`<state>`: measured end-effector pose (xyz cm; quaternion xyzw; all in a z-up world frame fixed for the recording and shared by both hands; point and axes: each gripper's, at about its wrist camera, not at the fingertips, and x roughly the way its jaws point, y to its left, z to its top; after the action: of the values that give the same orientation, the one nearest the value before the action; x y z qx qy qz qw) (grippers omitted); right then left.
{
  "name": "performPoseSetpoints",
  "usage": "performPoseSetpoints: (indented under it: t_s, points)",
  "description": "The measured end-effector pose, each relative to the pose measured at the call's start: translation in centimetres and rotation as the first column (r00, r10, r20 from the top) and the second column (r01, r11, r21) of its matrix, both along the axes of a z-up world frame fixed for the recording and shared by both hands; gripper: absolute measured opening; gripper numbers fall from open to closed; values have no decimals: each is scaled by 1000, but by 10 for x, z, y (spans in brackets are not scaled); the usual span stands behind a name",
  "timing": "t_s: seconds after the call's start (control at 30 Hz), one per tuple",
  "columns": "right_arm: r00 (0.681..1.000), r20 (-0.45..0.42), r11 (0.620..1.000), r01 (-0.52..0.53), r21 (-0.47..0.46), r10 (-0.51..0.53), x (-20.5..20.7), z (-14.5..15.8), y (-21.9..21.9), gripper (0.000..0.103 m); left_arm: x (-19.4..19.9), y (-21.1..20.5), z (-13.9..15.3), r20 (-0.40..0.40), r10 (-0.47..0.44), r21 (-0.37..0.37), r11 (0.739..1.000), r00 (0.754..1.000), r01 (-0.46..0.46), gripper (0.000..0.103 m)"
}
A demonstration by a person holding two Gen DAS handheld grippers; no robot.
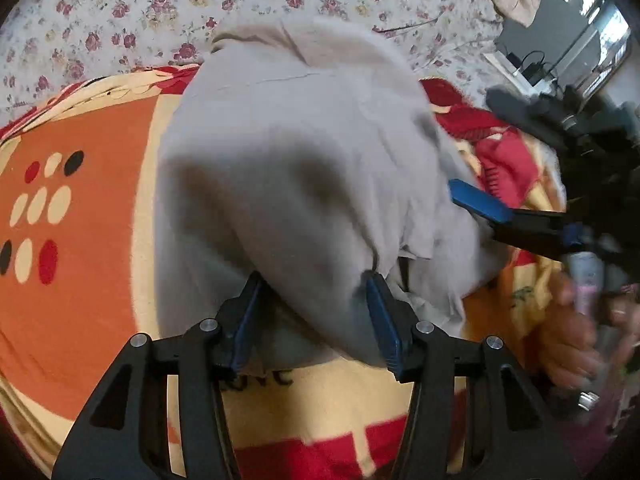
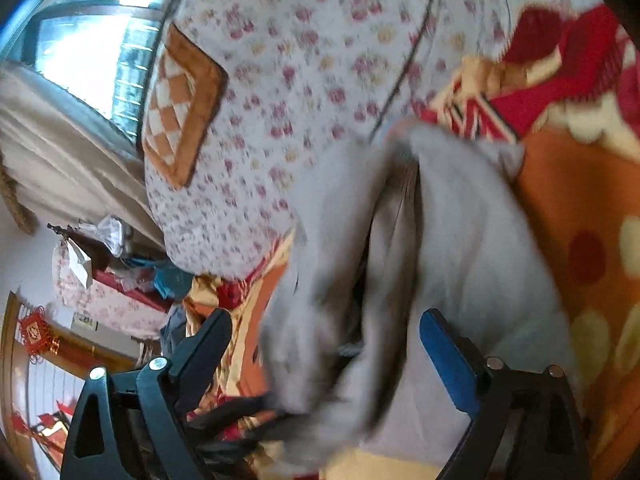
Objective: Fold large clothes
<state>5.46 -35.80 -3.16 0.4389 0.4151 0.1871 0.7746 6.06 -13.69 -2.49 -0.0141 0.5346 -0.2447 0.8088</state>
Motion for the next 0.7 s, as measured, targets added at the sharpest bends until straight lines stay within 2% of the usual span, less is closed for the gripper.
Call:
performPoseSetpoints:
  t_s: [0.1,0.17,0.3,0.37,0.43,0.47,0.5,0.53,0.6,0.7]
  points:
    - [1000,-10,1000,-22,14,22,-7,-1,12,98,-8,11,11,0,-12,-61,998,1000,12,50]
    - [998,-19,998,-56,-21,55,-10,0,26,98,-15,24,21,1,-31,-95,995,1000,31,50]
    - [995,-19,991,-104,-82,102,-8,-2,53,98,-33,54,38,113,-9,-8,1000,994,10,50]
    - [993,-19,984,-121,-131,120,-2,-4,70,98,-31,68,34,121,20,23,999,992,-23,50]
    - [992,-7,968,-124,-219,125,4,-7,89,75,-24,79,24,80,61,27,998,995,-64,50]
    - [992,4,954,-119,-274,125,6,-7,94,44,-22,84,19,51,84,17,996,995,-85,50]
    - [991,20,937,-116,-331,130,8,-5,98,25,-20,86,19,34,95,1,995,995,-95,50]
    - [991,44,930,-103,-352,126,7,-2,95,24,-19,87,20,29,99,-15,995,995,-98,50]
    - [991,90,941,-65,-332,100,0,12,77,16,-18,87,26,54,98,-22,995,994,-97,50]
    - [985,162,916,12,-401,58,-16,43,49,14,-12,80,38,83,98,-52,994,992,-94,52]
